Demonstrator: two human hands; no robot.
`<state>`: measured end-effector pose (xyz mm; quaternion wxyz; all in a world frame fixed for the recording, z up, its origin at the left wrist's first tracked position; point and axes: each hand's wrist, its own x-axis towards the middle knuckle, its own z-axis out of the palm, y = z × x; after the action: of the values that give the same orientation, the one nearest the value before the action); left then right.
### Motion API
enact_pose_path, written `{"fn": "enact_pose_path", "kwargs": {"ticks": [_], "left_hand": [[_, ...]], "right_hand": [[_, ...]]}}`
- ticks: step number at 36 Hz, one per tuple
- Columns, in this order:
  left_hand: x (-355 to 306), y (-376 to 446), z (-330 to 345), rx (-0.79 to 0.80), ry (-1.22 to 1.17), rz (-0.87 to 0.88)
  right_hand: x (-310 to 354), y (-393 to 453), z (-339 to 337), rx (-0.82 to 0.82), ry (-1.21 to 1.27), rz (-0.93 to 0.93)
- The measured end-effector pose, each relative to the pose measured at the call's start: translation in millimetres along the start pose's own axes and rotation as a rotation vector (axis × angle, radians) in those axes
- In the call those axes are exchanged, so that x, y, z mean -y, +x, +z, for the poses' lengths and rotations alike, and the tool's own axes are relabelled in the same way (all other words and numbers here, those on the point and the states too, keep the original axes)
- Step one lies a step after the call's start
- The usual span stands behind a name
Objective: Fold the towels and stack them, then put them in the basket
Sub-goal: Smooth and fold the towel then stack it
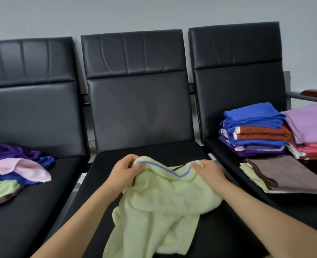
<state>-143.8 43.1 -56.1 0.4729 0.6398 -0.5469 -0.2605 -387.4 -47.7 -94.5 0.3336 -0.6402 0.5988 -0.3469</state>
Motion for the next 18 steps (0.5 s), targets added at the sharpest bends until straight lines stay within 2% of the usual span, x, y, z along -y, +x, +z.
{"fn": "enact_pose_path", "kwargs": {"ticks": [5, 8, 10, 14, 16, 18], "left_hand": [[-10, 1, -24, -0.081, -0.178, -0.019], [-19, 11, -42, -0.064, -0.219, -0.059], [-22, 22, -53, -0.005, -0.136, -0.067], [-21, 44, -71, 0.1, 0.205, -0.047], [-16, 58, -76, 0.069, 0.309, -0.042], [-6, 76, -79, -0.044, 0.361, -0.02]], "right_hand": [[18, -1, -6, -0.053, 0.492, 0.085], [34, 9, -13, -0.095, 0.716, 0.156], [47, 19, -18, -0.089, 0.76, 0.146], [69, 47, -28, -0.076, 0.795, 0.131], [74, 64, -26, -0.074, 0.781, 0.12], [76, 80, -16, -0.082, 0.765, 0.105]]}}
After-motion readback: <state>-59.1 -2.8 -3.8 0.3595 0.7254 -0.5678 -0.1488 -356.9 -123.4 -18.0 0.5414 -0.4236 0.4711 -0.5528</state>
